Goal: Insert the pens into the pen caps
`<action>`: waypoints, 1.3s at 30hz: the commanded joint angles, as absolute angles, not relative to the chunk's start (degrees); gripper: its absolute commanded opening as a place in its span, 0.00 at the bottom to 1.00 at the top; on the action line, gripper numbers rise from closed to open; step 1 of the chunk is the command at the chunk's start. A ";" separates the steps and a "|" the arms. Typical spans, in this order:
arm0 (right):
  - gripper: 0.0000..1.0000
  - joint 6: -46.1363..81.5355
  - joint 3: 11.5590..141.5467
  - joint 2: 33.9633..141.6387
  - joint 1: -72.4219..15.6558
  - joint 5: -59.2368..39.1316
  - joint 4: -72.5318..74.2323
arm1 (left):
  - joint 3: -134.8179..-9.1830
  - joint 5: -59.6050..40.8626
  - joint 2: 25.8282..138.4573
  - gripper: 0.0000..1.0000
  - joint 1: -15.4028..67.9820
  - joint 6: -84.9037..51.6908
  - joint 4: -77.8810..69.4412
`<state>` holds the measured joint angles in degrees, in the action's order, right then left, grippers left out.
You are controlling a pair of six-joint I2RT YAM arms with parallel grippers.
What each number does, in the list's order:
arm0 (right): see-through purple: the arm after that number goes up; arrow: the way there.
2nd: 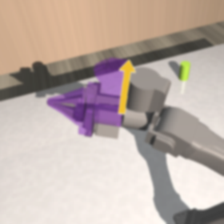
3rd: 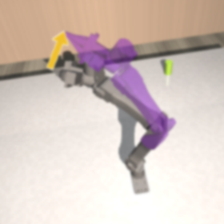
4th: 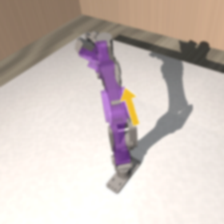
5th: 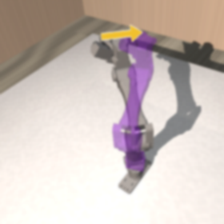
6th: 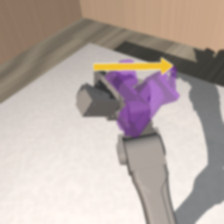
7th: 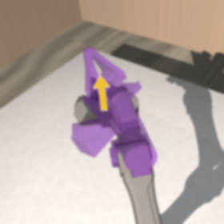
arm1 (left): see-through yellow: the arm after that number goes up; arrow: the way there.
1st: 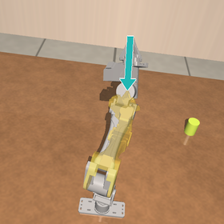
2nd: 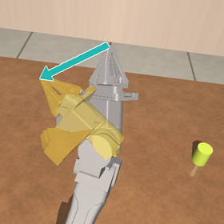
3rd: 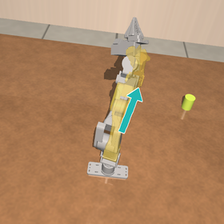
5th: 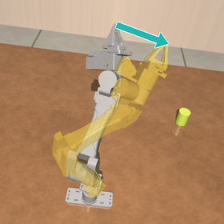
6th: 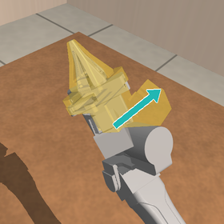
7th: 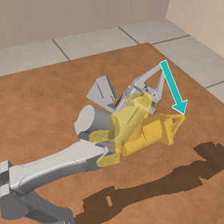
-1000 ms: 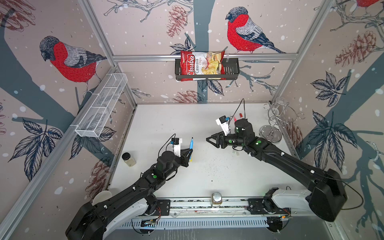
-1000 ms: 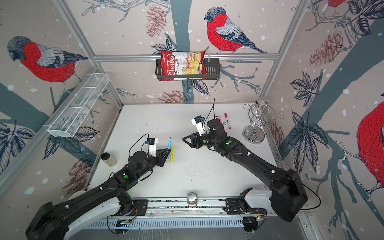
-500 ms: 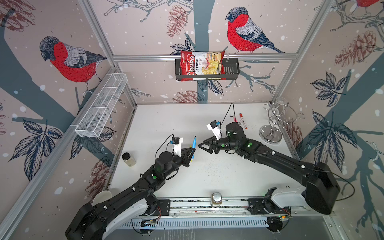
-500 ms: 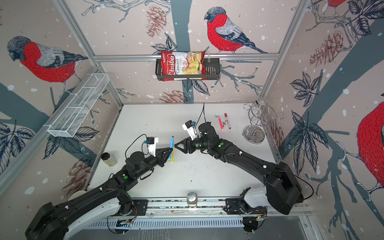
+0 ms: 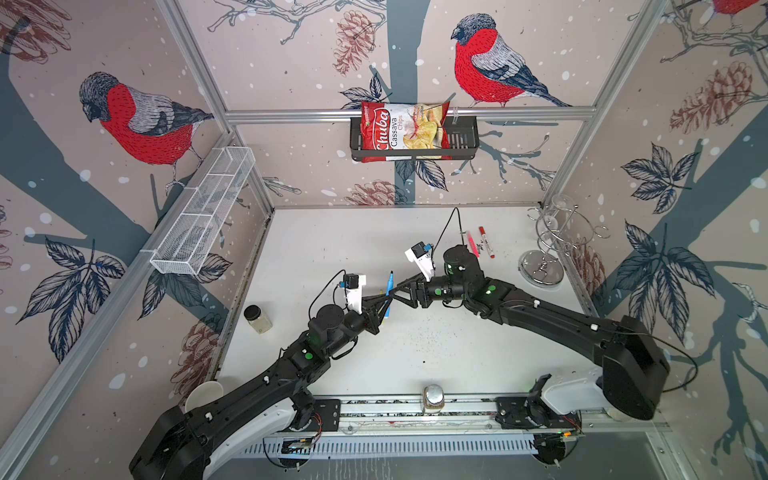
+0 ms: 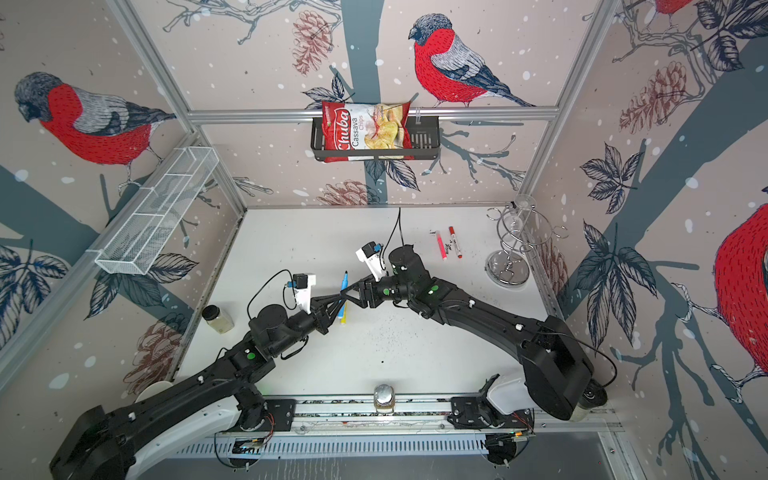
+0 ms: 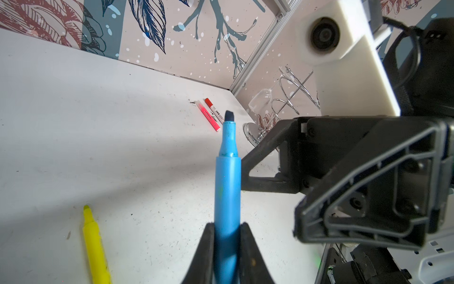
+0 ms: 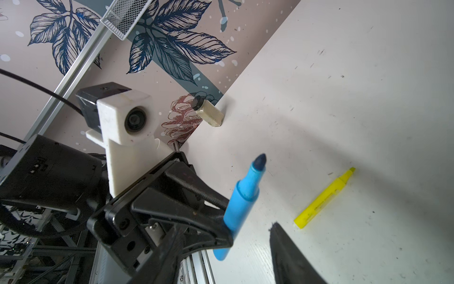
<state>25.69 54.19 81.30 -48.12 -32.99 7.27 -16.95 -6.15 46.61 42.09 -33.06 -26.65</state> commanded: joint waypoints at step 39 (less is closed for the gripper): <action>0.08 32.40 54.36 84.51 -48.95 -32.70 15.51 | -16.70 -5.01 46.02 0.17 43.75 -32.85 -30.84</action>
<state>31.83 54.30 85.06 -48.84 -33.56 13.45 -16.82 -5.34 46.41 43.72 -33.01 -28.01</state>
